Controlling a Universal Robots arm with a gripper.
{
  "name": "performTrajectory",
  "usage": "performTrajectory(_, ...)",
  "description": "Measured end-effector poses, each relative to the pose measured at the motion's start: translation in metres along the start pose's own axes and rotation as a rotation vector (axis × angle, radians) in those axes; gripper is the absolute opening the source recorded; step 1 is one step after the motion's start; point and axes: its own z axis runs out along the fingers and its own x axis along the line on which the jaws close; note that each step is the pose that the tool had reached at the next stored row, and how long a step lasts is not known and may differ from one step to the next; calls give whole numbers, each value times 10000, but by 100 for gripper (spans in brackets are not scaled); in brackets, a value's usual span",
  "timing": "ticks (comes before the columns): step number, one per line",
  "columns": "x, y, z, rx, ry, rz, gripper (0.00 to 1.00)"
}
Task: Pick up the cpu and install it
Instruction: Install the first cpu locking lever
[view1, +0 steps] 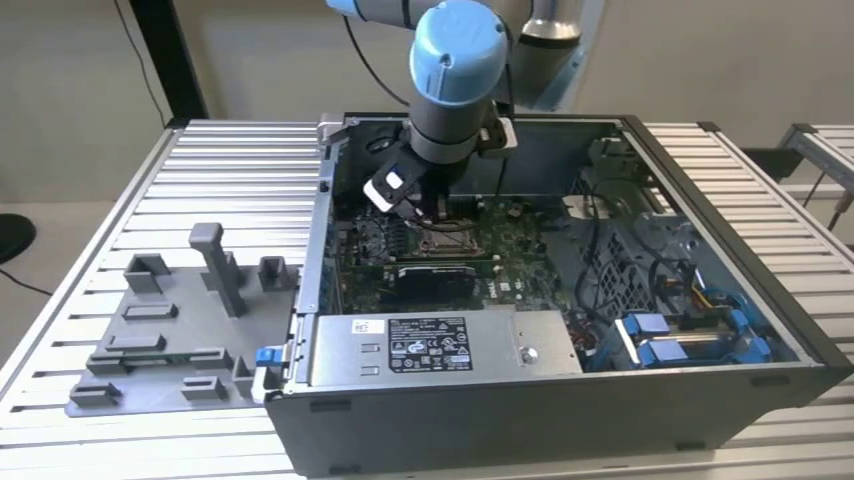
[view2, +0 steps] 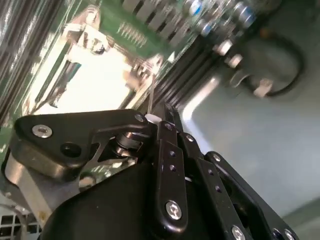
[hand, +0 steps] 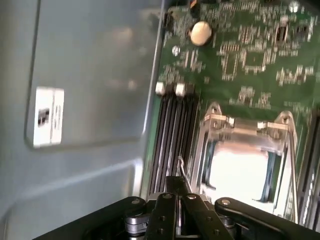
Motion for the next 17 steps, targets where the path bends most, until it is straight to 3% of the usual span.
performTrajectory(4, -4, -121, -12, -17, -3, -7, 0)
performTrajectory(12, -43, -132, 0, -17, 0, -10, 0)
performTrajectory(17, -65, -102, 36, -14, -2, -13, 0)
